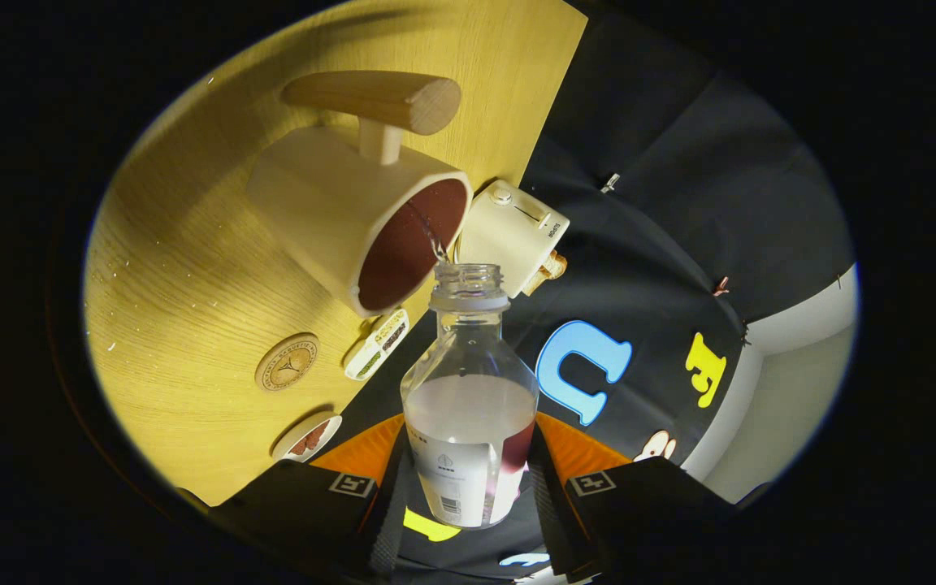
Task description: Take the bottle from table, then pour the juice into the cup, finally place the bottle on the coaster
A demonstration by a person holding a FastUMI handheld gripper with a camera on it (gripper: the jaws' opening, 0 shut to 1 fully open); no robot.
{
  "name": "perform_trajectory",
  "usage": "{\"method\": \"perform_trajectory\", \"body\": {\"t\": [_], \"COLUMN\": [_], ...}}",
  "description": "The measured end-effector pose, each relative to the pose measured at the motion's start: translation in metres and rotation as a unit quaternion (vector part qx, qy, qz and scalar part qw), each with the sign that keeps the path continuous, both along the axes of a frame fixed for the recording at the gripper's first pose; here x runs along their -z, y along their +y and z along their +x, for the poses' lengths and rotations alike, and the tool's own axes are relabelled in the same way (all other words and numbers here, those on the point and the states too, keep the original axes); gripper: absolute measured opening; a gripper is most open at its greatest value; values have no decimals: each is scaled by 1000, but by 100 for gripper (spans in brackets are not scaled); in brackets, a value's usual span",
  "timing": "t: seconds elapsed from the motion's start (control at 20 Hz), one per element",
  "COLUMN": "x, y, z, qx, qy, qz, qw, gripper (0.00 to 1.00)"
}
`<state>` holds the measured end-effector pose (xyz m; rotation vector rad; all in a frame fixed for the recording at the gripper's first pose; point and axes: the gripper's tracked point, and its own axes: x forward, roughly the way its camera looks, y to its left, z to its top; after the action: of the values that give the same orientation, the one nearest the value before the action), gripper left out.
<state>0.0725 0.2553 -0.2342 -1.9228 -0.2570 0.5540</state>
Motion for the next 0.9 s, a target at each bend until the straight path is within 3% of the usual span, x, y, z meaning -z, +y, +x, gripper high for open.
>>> {"method": "perform_trajectory", "body": {"t": [0.9], "x": [-22], "y": [27], "z": [2], "qx": [-95], "qy": [-64], "qz": [-52], "qw": [992], "gripper": [71]}}
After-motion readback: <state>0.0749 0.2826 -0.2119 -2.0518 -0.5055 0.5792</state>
